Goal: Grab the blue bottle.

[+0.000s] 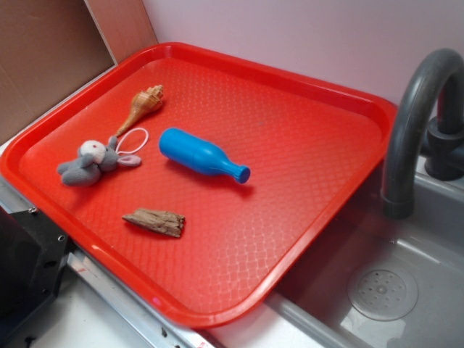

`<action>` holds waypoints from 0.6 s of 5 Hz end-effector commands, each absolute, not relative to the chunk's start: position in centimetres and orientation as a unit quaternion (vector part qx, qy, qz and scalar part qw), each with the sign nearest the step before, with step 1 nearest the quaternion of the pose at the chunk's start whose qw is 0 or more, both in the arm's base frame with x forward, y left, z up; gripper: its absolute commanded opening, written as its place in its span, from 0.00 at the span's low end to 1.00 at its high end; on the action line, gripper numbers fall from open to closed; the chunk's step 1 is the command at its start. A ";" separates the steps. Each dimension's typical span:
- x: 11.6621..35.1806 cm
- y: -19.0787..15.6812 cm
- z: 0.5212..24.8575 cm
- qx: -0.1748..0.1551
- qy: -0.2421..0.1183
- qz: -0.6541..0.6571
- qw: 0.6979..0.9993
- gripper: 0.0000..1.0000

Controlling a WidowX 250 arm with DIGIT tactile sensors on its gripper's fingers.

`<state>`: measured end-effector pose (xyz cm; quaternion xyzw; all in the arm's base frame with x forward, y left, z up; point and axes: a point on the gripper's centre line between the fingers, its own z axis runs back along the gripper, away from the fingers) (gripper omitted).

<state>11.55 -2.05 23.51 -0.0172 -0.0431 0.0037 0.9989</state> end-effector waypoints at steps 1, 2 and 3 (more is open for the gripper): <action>11.6 -2.1 23.5 -0.017 -0.043 0.004 0.999 1.00; 12.8 -1.6 22.4 -0.036 -0.055 -0.078 0.995 1.00; 15.2 -0.8 20.6 -0.053 -0.069 -0.195 0.977 1.00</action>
